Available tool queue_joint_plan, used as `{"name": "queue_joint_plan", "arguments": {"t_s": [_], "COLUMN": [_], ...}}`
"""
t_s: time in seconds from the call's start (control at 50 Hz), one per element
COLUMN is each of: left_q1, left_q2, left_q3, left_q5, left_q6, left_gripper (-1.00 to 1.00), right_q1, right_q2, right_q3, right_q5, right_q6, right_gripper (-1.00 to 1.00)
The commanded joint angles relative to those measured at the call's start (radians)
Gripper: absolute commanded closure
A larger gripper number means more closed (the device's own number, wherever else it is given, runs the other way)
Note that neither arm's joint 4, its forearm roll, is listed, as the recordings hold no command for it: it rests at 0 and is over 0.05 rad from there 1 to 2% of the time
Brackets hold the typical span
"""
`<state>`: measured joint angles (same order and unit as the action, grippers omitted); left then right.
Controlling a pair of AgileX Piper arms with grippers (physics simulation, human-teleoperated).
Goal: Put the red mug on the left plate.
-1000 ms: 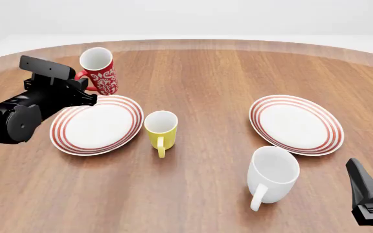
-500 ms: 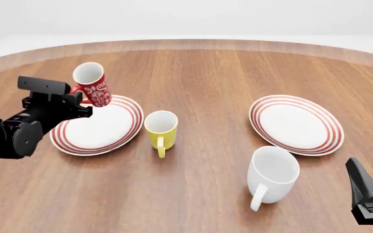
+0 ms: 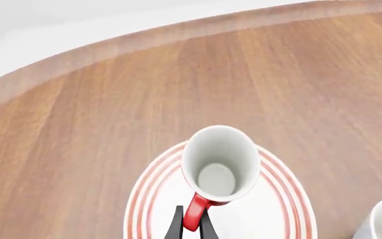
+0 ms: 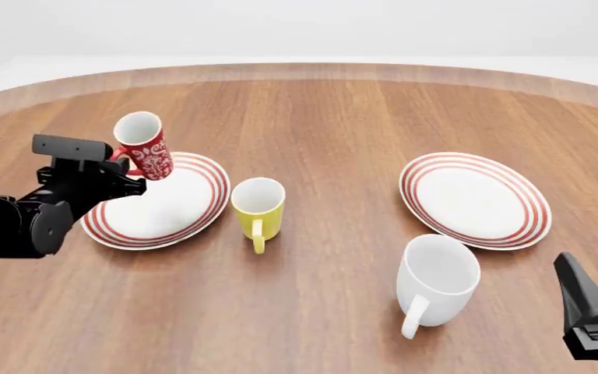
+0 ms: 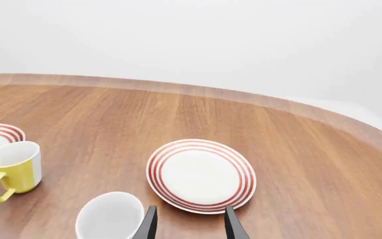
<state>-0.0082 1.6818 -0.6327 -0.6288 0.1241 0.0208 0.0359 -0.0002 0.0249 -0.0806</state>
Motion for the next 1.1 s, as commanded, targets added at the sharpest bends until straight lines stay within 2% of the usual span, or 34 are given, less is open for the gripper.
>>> {"name": "queue_joint_plan", "arguments": {"t_s": [0.02, 0.38, 1.1], "left_q1": [0.006, 0.022, 0.040], "left_q2": [0.049, 0.092, 0.179], "left_q3": [-0.006, 0.022, 0.014], "left_q5": [-0.026, -0.069, -0.111], "left_q6": [0.010, 0.003, -0.013], "left_gripper": [1.00, 1.00, 1.00], "right_q1": [0.000, -0.001, 0.000], "right_q2": [0.004, -0.004, 0.002], "right_q3": [0.000, -0.001, -0.001], "right_q5": [-0.003, 0.005, -0.001], "right_q6": [0.000, -0.001, -0.003], "right_gripper": [-1.00, -1.00, -1.00]}}
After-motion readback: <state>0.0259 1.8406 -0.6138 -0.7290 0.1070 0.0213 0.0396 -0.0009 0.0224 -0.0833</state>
